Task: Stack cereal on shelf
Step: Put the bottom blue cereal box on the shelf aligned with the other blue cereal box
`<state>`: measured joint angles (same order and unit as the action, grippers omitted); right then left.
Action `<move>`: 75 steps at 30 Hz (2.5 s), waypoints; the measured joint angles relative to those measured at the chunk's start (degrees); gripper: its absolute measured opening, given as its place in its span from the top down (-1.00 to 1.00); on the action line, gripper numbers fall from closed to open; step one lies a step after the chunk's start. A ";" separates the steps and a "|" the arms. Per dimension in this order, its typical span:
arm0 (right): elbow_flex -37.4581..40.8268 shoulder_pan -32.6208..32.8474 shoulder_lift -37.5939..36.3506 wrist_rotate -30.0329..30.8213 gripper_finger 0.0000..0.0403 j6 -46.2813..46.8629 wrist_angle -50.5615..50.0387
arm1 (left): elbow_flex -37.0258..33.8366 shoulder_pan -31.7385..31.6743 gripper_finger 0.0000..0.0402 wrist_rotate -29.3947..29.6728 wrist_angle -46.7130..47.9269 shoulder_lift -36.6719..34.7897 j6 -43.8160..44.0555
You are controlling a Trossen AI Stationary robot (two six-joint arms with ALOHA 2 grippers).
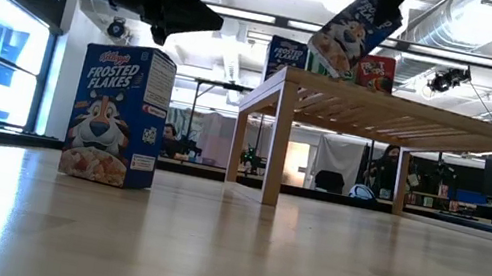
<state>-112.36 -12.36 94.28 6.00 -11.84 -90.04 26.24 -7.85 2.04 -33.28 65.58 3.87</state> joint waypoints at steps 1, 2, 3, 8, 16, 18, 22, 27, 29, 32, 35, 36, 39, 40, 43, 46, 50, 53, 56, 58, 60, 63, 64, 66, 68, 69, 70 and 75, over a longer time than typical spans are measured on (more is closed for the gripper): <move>0.00 0.00 0.00 -0.03 0.28 0.08 0.02 | 0.00 -0.01 0.88 0.00 0.00 0.00 -0.01; 0.00 0.00 0.01 0.00 0.26 0.42 0.01 | 0.00 -0.01 0.88 0.00 0.00 0.00 0.01; 0.00 0.00 0.11 0.00 0.24 0.75 0.01 | 0.00 -0.01 0.88 0.00 0.00 0.00 0.01; 0.00 0.00 2.15 -0.04 0.15 2.73 0.02 | 0.00 0.03 0.88 0.00 0.00 0.00 0.01; 0.00 0.00 4.07 0.02 0.14 2.82 2.35 | 0.00 0.56 0.88 -0.35 -0.04 0.00 -0.01; 0.00 0.01 3.88 0.02 0.14 2.84 3.51 | 0.00 0.56 0.88 -0.37 -0.04 0.00 -0.01; -0.50 0.57 3.54 0.63 0.14 2.82 4.70 | 0.00 0.54 0.88 -0.37 -0.04 0.00 0.01; -0.85 1.56 3.56 3.22 0.14 2.72 6.40 | 0.00 0.54 0.88 -0.42 -0.04 0.00 0.01; -0.85 1.59 3.56 3.28 0.14 2.82 6.26 | 0.00 0.54 0.88 -0.44 -0.04 0.00 0.01; -0.85 1.59 3.56 3.97 0.14 2.84 6.34 | 0.00 0.56 0.88 -0.48 -0.04 0.00 0.01; -0.85 1.48 3.56 5.17 0.14 3.23 6.32 | 0.00 0.56 0.88 -0.48 -0.04 0.00 0.03; -0.85 1.37 3.56 5.27 0.14 3.65 6.31 | 0.00 0.56 0.88 -0.48 -0.04 0.00 0.08; -0.85 1.11 3.56 4.67 0.11 3.98 4.53 | 0.00 0.56 0.88 -0.48 -0.04 0.00 0.49; -0.85 1.11 3.56 4.95 0.09 4.11 4.07 | 0.00 0.56 0.88 -0.48 -0.04 0.00 0.55; -0.85 1.09 3.56 5.83 -0.04 4.79 4.40 | 0.00 0.56 0.88 -0.47 -0.09 0.00 0.60; -0.85 1.11 3.56 7.65 -0.18 4.83 4.98 | 0.00 0.56 0.88 -0.46 -0.26 0.00 0.62; -0.86 1.15 3.56 10.43 -0.28 3.78 6.57 | 0.00 0.56 0.88 -0.46 -0.50 -0.02 0.62; -2.74 1.69 3.67 10.79 -0.29 2.25 6.76 | 0.00 0.56 0.88 -0.46 -0.49 -0.02 0.62; -6.30 2.80 3.61 10.82 -0.29 0.82 7.42 | 0.00 0.56 0.88 -0.44 -0.50 -0.02 0.58; -9.26 3.57 3.62 10.79 -0.29 0.37 7.41 | 0.00 0.56 0.88 -0.44 -0.50 -0.02 0.58; -12.58 4.43 3.61 10.32 -0.28 0.44 5.97 | 0.00 0.56 0.88 -0.44 -0.50 -0.02 0.58; -16.53 5.68 3.52 9.85 -0.21 3.24 1.24 | 0.00 0.56 0.88 -0.44 -0.46 -0.02 0.56; -16.96 5.95 3.41 9.67 -0.16 4.45 -0.07 | 0.00 0.56 0.88 -0.44 -0.46 -0.02 0.55; -15.62 6.23 2.46 8.68 -0.01 6.21 0.58 | 0.00 0.56 0.88 -0.44 -0.45 -0.02 0.55; -12.56 6.56 0.88 5.87 0.20 6.45 -0.24 | 0.00 0.56 0.88 -0.44 -0.36 -0.02 0.53; -10.66 6.73 -0.20 5.82 0.31 7.05 0.00 | 0.00 0.56 0.88 -0.42 -0.09 -0.02 0.51; -8.35 6.95 -1.49 6.13 0.43 8.01 0.32 | 0.00 0.56 0.88 -0.42 0.11 -0.02 0.51; 6.60 7.65 -9.77 7.48 0.95 13.02 3.98 | 0.00 0.56 0.88 -0.42 0.22 -0.02 0.01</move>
<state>-105.76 -4.71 84.50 13.48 1.19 -86.06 26.24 -7.29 1.63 -33.05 65.56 3.88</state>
